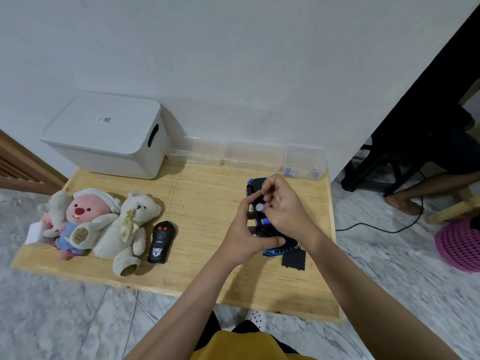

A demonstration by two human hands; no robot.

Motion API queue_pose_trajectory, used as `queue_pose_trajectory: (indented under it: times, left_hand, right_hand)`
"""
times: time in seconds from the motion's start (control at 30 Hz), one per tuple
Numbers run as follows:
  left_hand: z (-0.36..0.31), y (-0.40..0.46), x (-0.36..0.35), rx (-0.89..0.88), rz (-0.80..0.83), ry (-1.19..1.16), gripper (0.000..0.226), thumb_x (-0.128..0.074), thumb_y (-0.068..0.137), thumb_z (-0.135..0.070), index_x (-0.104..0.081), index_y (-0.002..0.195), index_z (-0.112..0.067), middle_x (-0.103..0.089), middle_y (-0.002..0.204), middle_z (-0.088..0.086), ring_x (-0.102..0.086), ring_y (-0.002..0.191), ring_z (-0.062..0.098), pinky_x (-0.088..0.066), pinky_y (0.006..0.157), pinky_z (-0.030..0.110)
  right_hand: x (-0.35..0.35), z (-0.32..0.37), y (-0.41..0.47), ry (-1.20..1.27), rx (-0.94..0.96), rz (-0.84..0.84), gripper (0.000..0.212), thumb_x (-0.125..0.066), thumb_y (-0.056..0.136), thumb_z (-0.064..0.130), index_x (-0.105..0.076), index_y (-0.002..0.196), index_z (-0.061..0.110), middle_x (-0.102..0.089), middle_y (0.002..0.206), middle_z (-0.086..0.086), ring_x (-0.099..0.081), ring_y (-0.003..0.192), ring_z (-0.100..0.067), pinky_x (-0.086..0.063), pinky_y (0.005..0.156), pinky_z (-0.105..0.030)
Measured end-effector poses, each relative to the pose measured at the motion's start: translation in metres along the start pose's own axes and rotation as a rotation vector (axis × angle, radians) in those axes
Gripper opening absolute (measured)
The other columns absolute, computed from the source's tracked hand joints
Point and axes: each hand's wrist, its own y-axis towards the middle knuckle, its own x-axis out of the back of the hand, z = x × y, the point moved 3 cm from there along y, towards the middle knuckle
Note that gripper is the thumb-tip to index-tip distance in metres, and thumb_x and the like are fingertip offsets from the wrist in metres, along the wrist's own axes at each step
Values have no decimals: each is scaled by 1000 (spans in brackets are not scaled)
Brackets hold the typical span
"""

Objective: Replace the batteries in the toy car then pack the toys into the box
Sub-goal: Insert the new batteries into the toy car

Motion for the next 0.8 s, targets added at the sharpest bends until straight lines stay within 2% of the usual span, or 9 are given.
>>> queue_pose_trajectory:
  times: [0.07, 0.13, 0.27, 0.43, 0.63, 0.8]
  left_hand:
    - [0, 0, 0, 1, -10, 3, 95, -89, 53, -19, -40, 127, -50, -55, 121, -12, -60, 109, 22, -56, 86, 44]
    - [1, 0, 0, 2, -17, -9, 94, -89, 52, -19, -40, 127, -49, -55, 120, -12, -60, 109, 22, -56, 86, 45]
    - [3, -1, 8, -10, -30, -42, 96, -87, 60, -6, -37, 132, -44, -56, 118, -5, -65, 95, 12, -58, 81, 38]
    - [2, -5, 12, -6, -30, -33, 95, -86, 63, -2, -36, 130, -48, -56, 114, -7, -68, 79, 14, -59, 79, 37]
    - [4, -7, 13, 7, -35, -38, 98, -88, 61, -5, -36, 132, -48, -54, 118, -6, -68, 87, 24, -58, 80, 41]
    - [2, -10, 13, -3, -40, -34, 94, -86, 63, -3, -37, 128, -50, -56, 115, -8, -69, 91, 24, -58, 82, 41]
  right_hand:
    - [2, -1, -2, -44, 11, 24, 50, -44, 73, -22, -48, 89, 26, -49, 90, 3, -46, 79, -10, -45, 68, -28]
    - [4, 0, -4, -68, 30, 41, 46, -50, 76, -18, -53, 92, 26, -54, 94, 3, -52, 85, -11, -49, 73, -27]
    - [8, 1, -7, -199, 68, 64, 31, -66, 77, -8, -64, 94, 18, -60, 94, 5, -60, 86, -11, -53, 79, -28]
    - [7, 5, -7, -402, 119, 129, 26, -70, 78, -2, -73, 98, 15, -63, 93, 13, -61, 89, 0, -47, 80, -11]
    - [6, 7, -6, -538, 149, 137, 20, -71, 82, 13, -74, 100, 19, -62, 91, 6, -58, 89, -10, -48, 81, -25]
    - [7, 10, -6, -568, 142, 86, 16, -76, 78, 18, -76, 94, 21, -64, 81, 11, -51, 86, -12, -42, 79, -24]
